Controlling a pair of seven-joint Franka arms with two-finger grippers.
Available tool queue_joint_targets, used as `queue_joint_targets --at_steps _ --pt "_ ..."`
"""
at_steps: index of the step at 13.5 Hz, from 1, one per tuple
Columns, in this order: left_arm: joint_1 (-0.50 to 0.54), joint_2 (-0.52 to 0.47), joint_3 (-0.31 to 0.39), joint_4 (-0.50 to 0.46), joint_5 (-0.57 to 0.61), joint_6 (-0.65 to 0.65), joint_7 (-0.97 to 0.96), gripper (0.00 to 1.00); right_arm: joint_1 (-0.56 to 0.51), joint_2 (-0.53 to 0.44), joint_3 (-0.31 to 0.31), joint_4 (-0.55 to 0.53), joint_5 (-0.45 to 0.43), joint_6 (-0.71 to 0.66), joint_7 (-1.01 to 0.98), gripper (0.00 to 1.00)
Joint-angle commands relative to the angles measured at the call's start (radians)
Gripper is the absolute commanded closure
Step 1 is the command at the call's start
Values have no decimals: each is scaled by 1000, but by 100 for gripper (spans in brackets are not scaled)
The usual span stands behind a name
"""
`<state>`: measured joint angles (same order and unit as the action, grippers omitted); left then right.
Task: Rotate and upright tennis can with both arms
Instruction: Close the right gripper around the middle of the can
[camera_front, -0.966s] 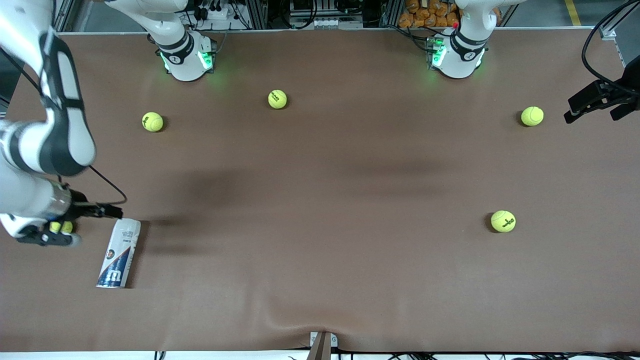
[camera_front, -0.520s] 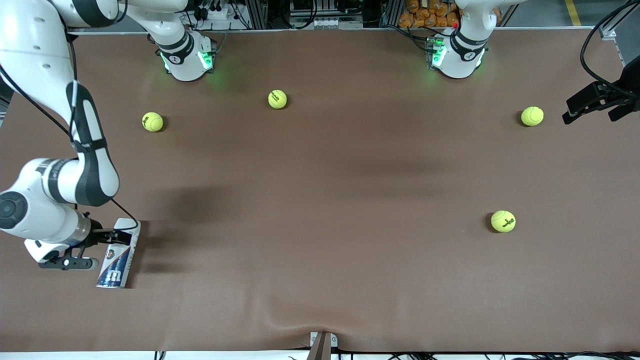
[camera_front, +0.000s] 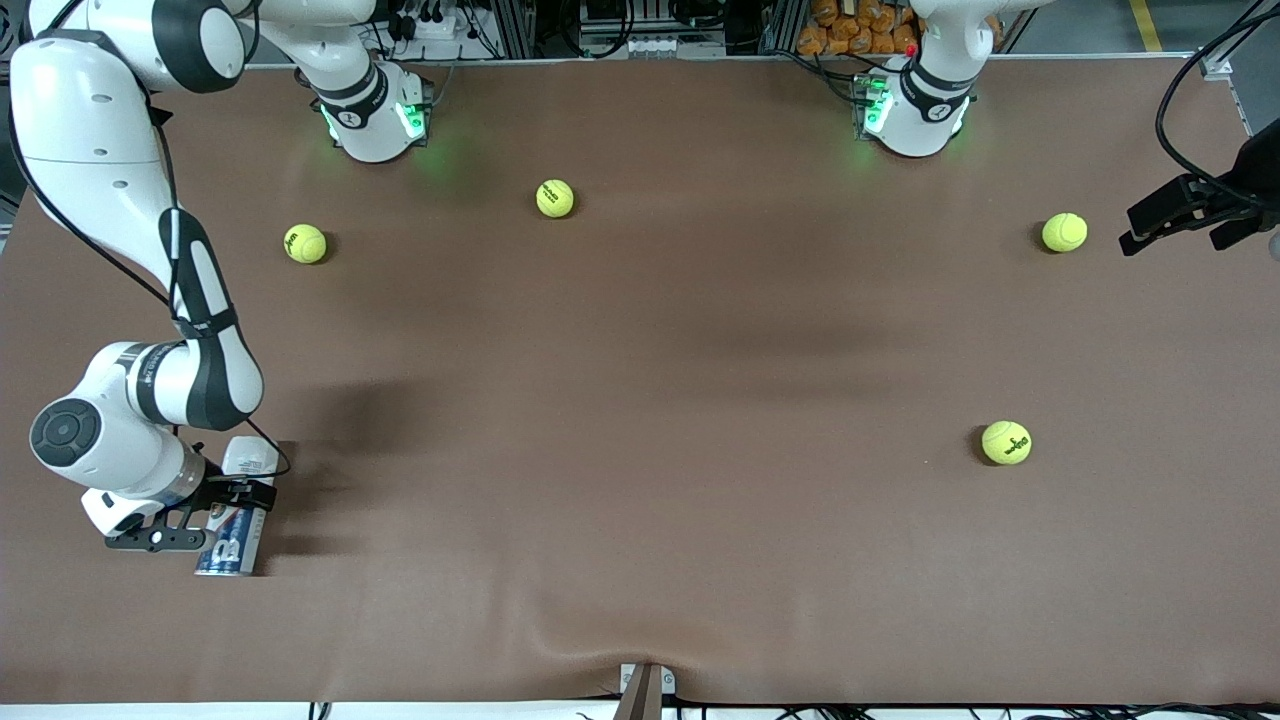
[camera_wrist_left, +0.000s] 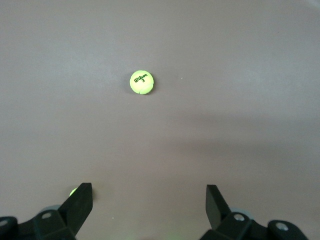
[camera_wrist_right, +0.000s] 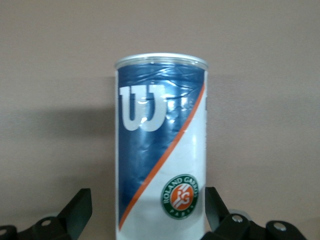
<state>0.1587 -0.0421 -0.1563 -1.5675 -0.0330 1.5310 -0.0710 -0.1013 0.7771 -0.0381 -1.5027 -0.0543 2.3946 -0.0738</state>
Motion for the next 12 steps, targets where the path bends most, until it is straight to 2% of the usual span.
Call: queue_joint_targets --at_steps 1,8,10,11,12 --pt "7 21 -6 21 -5 -12 13 0 -23 33 14 29 -18 17 -15 0" --pt "7 19 -5 24 -4 -11 11 0 -31 51 14 24 -10 40 -27 0" --pt "4 21 -6 24 -2 -8 7 0 -31 53 15 15 -6 40 -27 23" --pt "1 22 -6 24 -4 -5 5 0 -29 51 15 12 -5 34 -26 30" --pt "1 33 -6 24 -4 -2 5 0 -25 48 18 12 -4 23 -27 30"
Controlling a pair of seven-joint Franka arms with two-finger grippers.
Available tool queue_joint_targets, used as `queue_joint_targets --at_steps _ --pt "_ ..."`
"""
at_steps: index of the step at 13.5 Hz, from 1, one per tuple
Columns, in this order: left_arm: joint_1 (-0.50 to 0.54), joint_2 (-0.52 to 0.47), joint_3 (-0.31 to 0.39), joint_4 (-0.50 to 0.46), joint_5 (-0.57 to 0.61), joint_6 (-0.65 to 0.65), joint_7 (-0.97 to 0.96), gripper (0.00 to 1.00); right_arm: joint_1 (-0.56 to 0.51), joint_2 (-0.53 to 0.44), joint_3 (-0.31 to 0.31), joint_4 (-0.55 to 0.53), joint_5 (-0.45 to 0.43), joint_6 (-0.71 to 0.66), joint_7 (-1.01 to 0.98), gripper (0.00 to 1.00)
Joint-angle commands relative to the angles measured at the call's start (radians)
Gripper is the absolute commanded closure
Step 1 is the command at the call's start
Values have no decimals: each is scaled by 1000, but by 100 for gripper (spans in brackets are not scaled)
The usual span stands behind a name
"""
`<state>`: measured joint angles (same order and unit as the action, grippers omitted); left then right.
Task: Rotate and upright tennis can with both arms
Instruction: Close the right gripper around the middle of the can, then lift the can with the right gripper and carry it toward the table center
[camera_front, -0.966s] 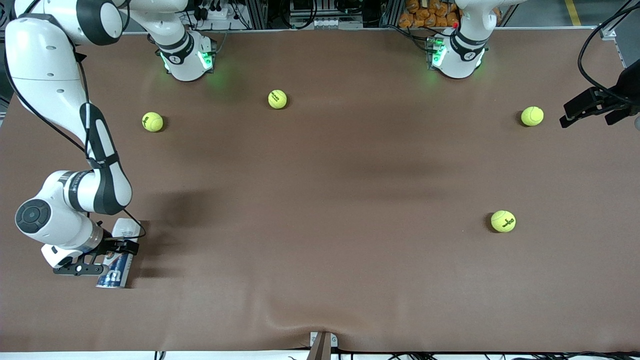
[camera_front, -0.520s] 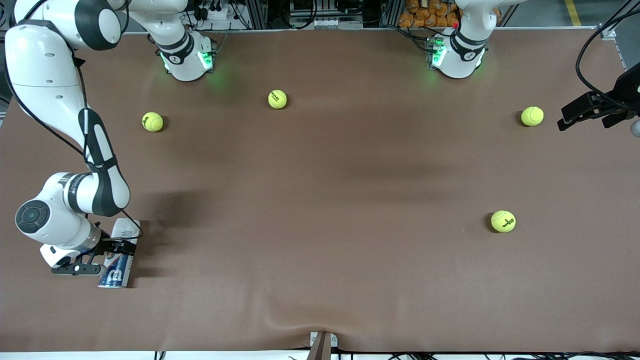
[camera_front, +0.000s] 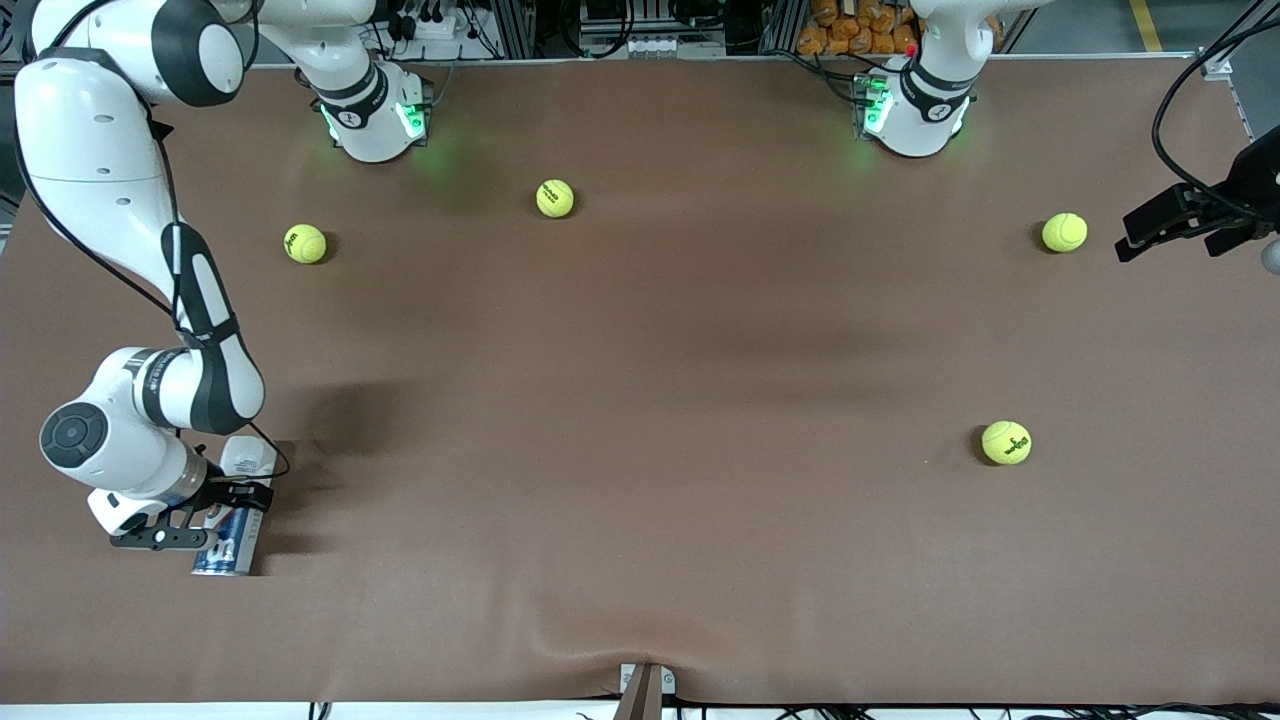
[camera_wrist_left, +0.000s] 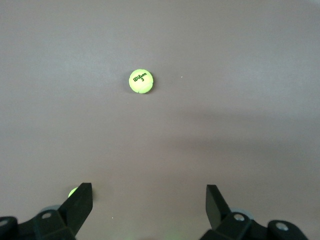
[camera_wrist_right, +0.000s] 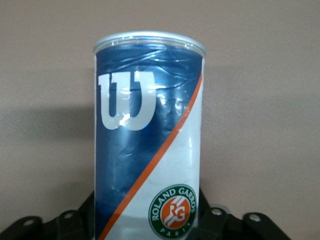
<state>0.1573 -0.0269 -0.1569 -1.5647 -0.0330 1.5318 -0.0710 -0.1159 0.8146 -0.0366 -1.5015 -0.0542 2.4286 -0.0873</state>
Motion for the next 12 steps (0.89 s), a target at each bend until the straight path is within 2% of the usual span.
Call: queue_joint_targets --at_steps 1,3,8,9,12 --pt "1 24 -7 20 -4 5 4 0 -5 3 18 10 -4 -26 -31 30" --pt "1 33 -7 20 -4 8 5 0 -1 -23 35 18 -4 -56 -101 30" --pt "-2 48 -7 20 -4 10 5 0 8 -55 154 56 -10 -53 -343 30" --pt "-2 53 -7 20 -4 10 5 0 28 -55 182 82 -13 -56 -397 30" --pt "-5 65 -9 18 -4 11 4 0 163 -55 188 95 -18 -54 -556 30"
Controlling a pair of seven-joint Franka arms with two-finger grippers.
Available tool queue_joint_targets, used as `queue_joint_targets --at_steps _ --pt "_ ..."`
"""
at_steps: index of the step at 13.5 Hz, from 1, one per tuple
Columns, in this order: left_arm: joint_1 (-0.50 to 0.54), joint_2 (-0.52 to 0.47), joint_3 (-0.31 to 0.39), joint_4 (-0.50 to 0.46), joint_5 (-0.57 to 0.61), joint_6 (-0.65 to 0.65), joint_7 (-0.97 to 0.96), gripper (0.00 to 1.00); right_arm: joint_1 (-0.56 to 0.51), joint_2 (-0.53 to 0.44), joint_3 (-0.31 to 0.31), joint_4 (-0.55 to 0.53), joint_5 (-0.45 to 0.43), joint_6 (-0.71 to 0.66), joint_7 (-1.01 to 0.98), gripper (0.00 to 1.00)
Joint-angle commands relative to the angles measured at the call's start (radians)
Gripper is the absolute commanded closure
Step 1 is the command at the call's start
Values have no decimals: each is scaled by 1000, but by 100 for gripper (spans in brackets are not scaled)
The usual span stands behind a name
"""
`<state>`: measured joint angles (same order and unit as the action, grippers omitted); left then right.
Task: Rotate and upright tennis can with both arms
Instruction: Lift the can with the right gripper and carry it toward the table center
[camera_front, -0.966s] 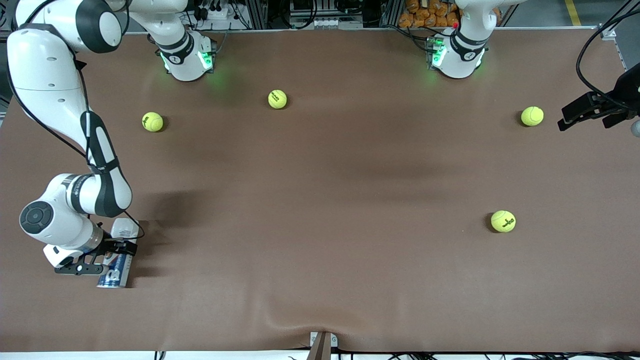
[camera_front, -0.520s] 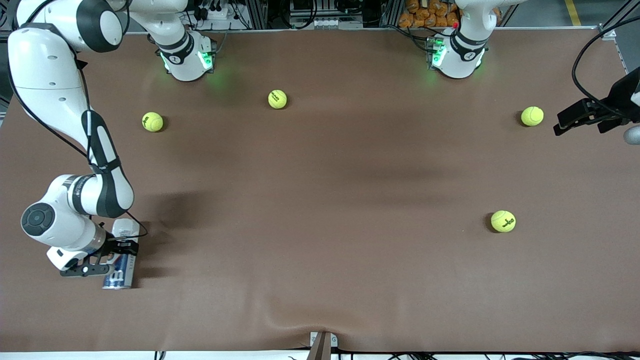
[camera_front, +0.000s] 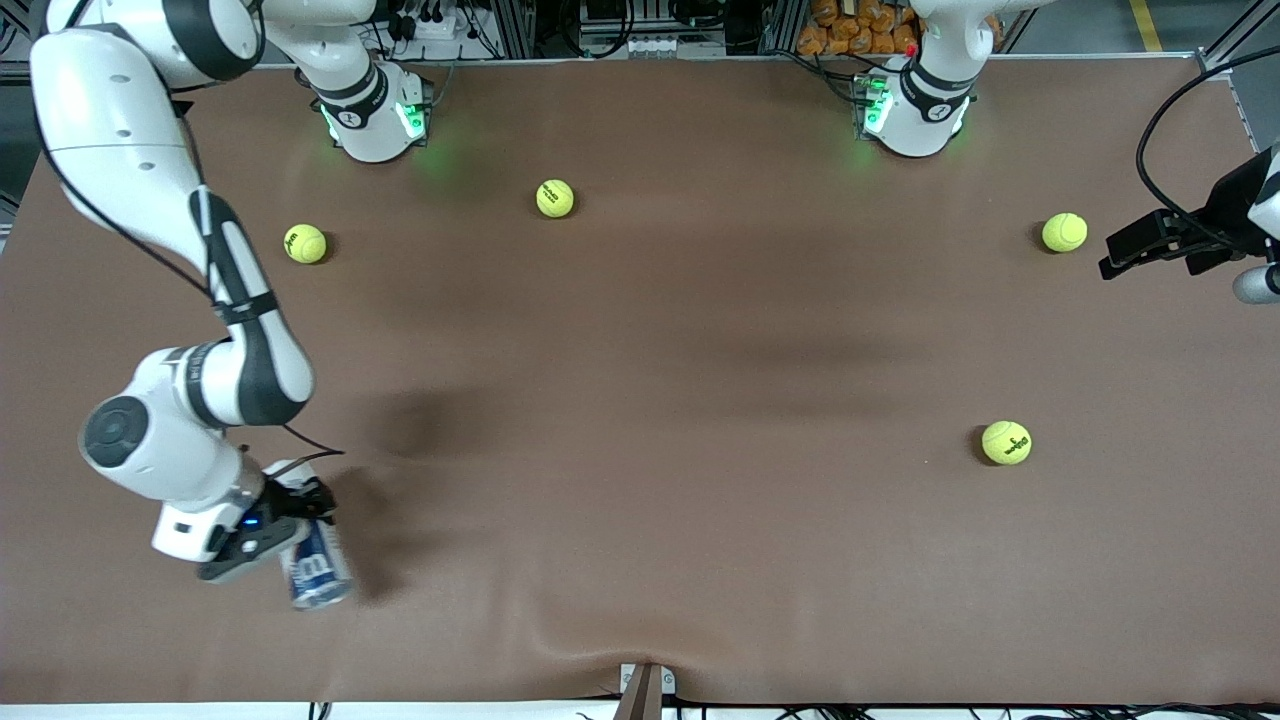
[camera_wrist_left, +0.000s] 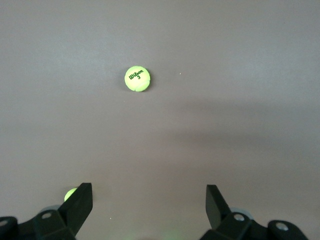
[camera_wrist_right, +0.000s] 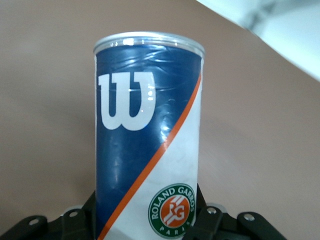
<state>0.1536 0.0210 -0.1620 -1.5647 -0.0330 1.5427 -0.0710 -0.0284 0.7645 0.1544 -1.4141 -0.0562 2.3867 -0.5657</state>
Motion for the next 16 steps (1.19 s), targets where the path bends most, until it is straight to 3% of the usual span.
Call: queue_joint_targets --at_steps 1,5,9,16 --pt "-2 20 -8 20 -4 0 5 0 126 -5 -2 7 -16 -12 -132 29" --pt "-3 30 -28 20 -5 14 4 0 356 4 -4 7 -20 -6 -313 29" --pt "-5 40 -40 17 -4 14 2 0 563 41 -12 7 -37 21 -335 28" --pt "-11 63 -68 20 -2 17 -9 0 610 116 -13 7 -106 92 -361 25"
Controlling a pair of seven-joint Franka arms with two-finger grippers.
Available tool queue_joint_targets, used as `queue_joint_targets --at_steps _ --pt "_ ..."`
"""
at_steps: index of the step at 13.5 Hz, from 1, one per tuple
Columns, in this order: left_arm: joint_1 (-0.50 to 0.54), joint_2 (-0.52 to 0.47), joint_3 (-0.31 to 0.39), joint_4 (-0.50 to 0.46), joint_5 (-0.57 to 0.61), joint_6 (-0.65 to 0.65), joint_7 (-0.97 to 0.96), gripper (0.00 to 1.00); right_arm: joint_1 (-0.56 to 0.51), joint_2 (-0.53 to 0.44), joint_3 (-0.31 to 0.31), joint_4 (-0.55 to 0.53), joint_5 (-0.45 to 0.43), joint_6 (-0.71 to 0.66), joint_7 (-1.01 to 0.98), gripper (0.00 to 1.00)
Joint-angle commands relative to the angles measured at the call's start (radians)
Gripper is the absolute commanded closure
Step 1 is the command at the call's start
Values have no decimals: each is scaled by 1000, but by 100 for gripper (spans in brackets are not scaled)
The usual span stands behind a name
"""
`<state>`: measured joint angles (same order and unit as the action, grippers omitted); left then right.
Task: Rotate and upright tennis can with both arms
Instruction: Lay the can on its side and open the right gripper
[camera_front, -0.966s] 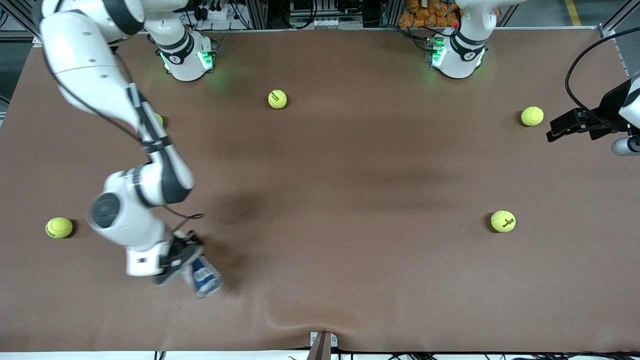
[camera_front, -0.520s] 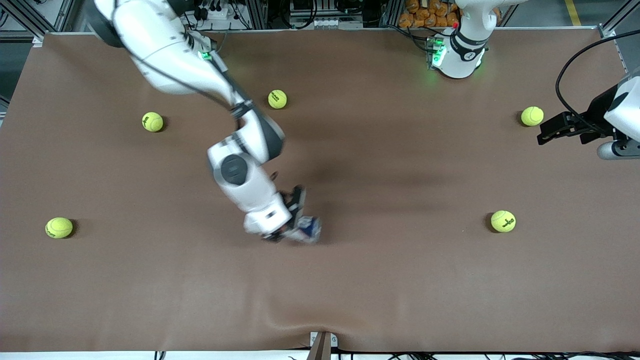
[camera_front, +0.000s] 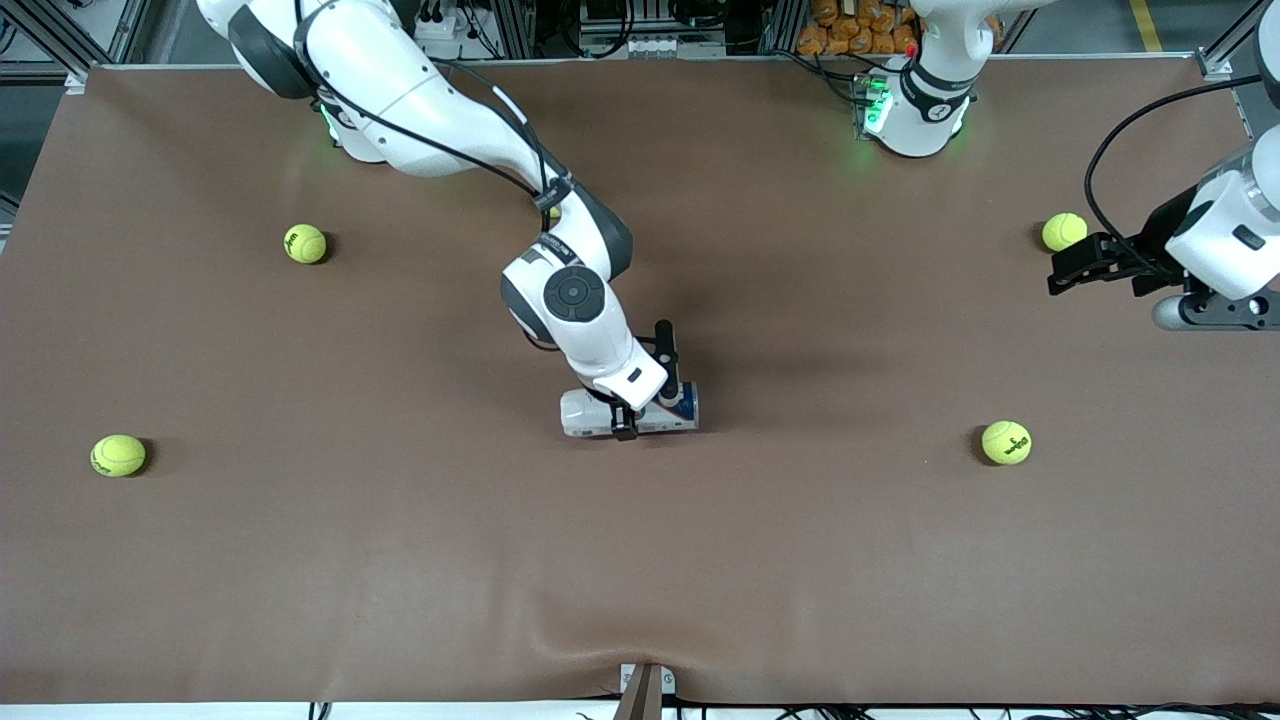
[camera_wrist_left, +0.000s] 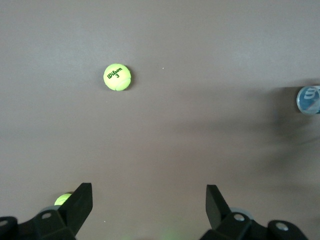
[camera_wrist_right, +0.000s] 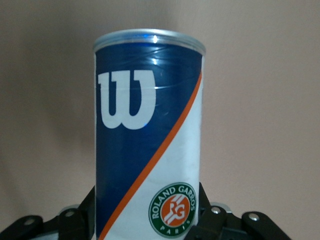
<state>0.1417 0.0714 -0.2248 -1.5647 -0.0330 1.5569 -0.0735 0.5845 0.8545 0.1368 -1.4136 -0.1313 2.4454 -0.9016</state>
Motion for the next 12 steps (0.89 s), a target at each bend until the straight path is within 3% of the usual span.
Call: queue_joint_targets --at_steps 1,2,8,12 --pt "1 13 -5 18 -2 8 -6 0 -3 28 4 7 -30 35 -23 12" --pt "1 18 -5 20 -2 9 -6 0 -3 28 4 7 -27 33 -22 0" --pt "1 44 -7 18 -4 32 -8 0 -21 -43 33 4 4 -8 -26 0" --pt "-2 77 -24 18 -16 52 -9 0 -60 -133 58 -2 125 -114 -20 0"
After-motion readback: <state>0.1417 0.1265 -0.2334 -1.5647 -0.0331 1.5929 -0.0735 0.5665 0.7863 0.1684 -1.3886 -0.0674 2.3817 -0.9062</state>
